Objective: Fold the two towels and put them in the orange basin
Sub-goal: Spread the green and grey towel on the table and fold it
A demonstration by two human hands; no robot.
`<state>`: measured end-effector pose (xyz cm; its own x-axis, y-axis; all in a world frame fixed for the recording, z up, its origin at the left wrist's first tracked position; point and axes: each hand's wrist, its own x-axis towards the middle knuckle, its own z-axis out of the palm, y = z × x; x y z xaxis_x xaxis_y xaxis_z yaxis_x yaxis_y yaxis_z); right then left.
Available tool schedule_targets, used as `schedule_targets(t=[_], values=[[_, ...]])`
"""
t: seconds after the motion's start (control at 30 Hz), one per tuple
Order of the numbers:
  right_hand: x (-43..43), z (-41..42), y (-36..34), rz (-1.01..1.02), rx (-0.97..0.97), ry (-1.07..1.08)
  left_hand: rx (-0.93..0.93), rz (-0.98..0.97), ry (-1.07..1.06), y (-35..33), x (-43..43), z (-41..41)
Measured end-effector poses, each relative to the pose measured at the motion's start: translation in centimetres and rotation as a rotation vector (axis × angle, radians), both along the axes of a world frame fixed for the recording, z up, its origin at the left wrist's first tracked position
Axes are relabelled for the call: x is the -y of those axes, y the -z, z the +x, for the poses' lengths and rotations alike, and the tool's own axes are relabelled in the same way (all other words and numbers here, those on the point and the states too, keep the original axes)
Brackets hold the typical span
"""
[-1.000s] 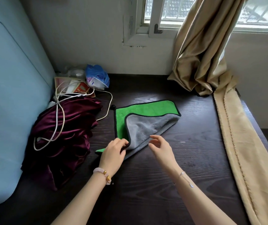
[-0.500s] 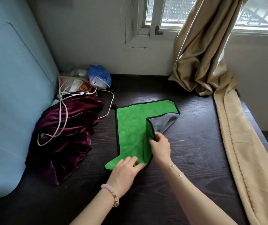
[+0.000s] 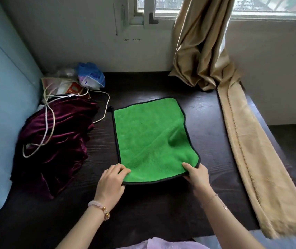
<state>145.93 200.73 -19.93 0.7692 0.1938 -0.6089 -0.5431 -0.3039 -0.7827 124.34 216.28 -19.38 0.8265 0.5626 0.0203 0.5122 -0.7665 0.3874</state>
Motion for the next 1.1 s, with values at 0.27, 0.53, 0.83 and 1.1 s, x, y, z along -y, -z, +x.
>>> schedule_targets(t=[0.27,0.53,0.83,1.1], values=[[5.0,0.0,1.9,-0.163,0.132,-0.037,0.053,-0.093,0.076,0.3,1.8,-0.2],[7.4,1.0,2.7,-0.170,0.147,0.006,-0.033,-0.103,0.174,2.1,3.7,-0.9],[6.9,1.8,0.6,-0.561,0.549,-0.229,-0.048,-0.131,0.250,1.7,3.4,-1.9],[4.8,3.7,1.1,-0.580,0.796,-0.608,-0.065,-0.069,0.119,0.9,2.8,-0.2]])
